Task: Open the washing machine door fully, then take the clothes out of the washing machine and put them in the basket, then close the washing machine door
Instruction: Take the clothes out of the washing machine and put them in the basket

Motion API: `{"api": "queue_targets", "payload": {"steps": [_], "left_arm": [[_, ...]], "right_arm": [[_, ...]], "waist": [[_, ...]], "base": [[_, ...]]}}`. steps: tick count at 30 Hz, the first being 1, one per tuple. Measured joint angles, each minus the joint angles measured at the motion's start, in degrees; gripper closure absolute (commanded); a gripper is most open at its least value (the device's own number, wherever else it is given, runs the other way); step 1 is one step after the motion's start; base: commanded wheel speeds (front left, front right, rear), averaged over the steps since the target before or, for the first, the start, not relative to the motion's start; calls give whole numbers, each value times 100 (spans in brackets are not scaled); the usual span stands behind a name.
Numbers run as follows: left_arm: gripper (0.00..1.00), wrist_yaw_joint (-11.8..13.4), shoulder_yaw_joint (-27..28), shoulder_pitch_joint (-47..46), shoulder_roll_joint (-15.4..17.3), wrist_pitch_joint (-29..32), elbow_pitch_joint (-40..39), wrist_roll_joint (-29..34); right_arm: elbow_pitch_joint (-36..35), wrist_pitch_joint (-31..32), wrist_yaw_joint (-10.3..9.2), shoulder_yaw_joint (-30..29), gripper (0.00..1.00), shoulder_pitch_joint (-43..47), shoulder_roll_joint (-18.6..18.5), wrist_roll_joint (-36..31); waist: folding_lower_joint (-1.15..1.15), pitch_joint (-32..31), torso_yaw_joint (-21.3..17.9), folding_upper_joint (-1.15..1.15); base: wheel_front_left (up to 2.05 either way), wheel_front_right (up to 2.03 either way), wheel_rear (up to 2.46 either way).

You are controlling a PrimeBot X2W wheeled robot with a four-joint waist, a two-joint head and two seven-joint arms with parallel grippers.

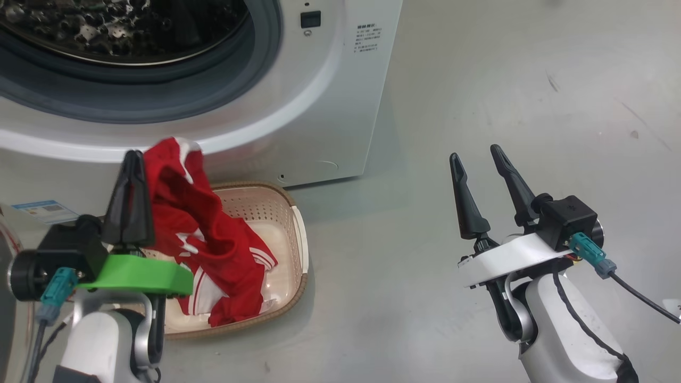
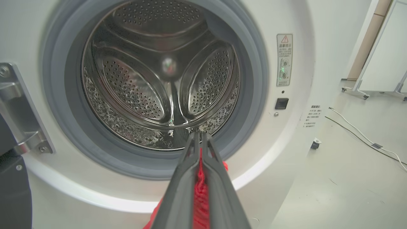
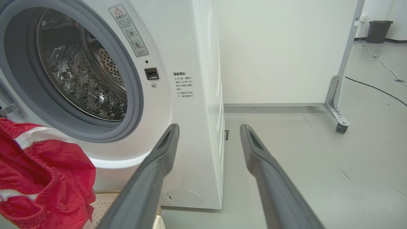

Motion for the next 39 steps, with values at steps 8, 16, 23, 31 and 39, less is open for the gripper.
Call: {"api": "queue_targets", "payload": {"steps": [8,16,23,31,39], "left_arm": [[100,-55,-29,105,-25,221,743,-224],[100,-152,11,-190,21,281,1488,-258],[100,-153,214,-714,286,293,1944,-255],[100,-182,260,-1191,491,378,2510,-208],[100,-182,370,-1607,589,372,3042,-209]], "right_arm": [[-269,0,0,73,0,-159,-1,-21],[-464,0,-3,196,0,-364,-1,1],[-701,0,-7,288,0,-603,-1,73],[-895,0,-66,305,0,-731,-2,189],[-1091,-1,-118,359,0,-994,0,226]], "waist": [[0,410,-104,0],[0,930,-265,0],[0,1424,-456,0],[0,2008,-703,0],[0,2557,-903,0]], "base": [[0,0,0],[0,0,0],[0,0,0],[0,0,0],[0,0,0]]}}
